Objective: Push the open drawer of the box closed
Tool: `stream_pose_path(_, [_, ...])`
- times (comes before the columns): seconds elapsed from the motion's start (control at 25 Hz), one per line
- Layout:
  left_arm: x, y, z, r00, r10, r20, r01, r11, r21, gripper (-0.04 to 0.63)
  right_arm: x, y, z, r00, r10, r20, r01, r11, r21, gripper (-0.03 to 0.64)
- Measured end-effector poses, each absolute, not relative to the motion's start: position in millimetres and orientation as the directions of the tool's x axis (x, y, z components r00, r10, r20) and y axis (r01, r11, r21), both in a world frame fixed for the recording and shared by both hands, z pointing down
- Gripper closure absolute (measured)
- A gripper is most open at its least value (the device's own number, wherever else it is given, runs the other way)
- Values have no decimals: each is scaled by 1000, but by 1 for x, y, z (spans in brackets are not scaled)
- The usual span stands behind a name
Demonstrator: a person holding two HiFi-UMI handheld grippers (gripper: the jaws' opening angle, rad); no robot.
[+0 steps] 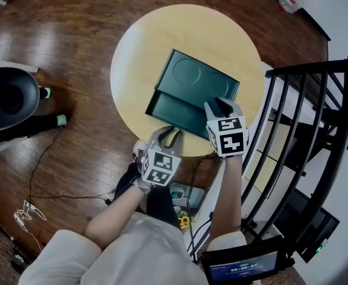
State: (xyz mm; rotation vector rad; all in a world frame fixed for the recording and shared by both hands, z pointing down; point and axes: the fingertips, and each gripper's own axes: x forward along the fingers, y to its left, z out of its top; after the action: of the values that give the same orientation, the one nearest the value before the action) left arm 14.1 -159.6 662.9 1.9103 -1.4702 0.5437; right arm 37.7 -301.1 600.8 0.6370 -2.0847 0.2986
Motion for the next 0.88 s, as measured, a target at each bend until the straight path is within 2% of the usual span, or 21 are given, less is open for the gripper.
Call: stream_pose_path(0.88, [3, -216, 662, 233, -710, 664, -968, -103, 230, 509, 32, -296, 601, -470, -315, 825, -540, 842, 15, 492])
